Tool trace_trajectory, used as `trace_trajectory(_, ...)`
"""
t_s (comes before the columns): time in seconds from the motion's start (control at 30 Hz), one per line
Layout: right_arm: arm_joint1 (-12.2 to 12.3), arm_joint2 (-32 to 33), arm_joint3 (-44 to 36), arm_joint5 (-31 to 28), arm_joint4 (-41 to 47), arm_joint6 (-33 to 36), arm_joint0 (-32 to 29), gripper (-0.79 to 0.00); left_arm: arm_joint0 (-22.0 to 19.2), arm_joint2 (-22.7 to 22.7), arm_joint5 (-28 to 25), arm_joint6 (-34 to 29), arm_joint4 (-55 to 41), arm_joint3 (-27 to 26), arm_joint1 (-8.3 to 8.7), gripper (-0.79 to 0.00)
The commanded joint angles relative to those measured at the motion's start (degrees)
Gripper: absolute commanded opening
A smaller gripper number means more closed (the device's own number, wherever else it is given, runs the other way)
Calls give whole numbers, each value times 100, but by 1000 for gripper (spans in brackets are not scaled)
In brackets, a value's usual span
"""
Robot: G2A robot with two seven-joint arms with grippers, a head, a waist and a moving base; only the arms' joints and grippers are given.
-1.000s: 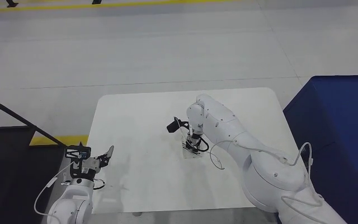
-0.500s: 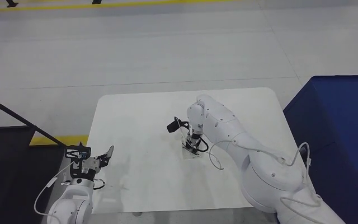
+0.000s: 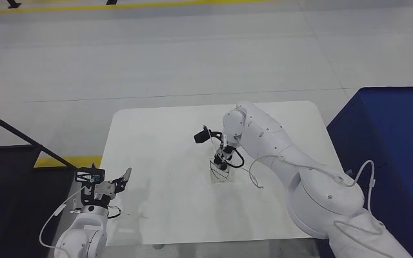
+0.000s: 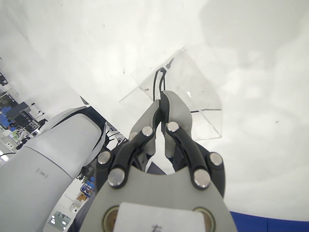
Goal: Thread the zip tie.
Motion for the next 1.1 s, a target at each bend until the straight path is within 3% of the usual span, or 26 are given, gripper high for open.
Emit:
trace_trajectory(0.0, 46, 0, -75, 23, 90, 23, -2, -785, 0, 0, 0, 0, 0, 0, 0, 0)
trace_trajectory(0.13, 224, 0, -278, 37, 574, 39, 79, -785, 0, 0, 0, 0, 0, 0, 0, 0)
trace_trajectory(0.3, 615, 0, -889, 82, 1415, 85, 250, -785, 0, 0, 0, 0, 0, 0, 0, 0)
trace_trajectory(0.73, 615, 0, -889, 82, 1415, 85, 250, -785, 0, 0, 0, 0, 0, 0, 0, 0)
trace_trajectory(0.77, 615, 0, -889, 82, 1415, 85, 250, -723, 0, 0, 0, 0, 0, 0, 0, 0)
trace_trajectory(0.8, 615, 0, -889, 82, 1415, 85, 250, -434, 0, 0, 0, 0, 0, 0, 0, 0)
trace_trajectory(0.83, 615, 0, -889, 82, 1415, 85, 250, -277, 0, 0, 0, 0, 0, 0, 0, 0)
trace_trajectory(0.93, 615, 0, -889, 82, 1415, 85, 250, -277, 0, 0, 0, 0, 0, 0, 0, 0)
trace_trajectory(0.97, 611, 7, -967, 58, 1436, 55, 225, 0, 0, 0, 0, 0, 0, 0, 0, 0)
trace_trajectory(1.07, 618, 68, -1327, 126, 1458, 56, 238, 0, 0, 0, 0, 0, 0, 0, 0, 0)
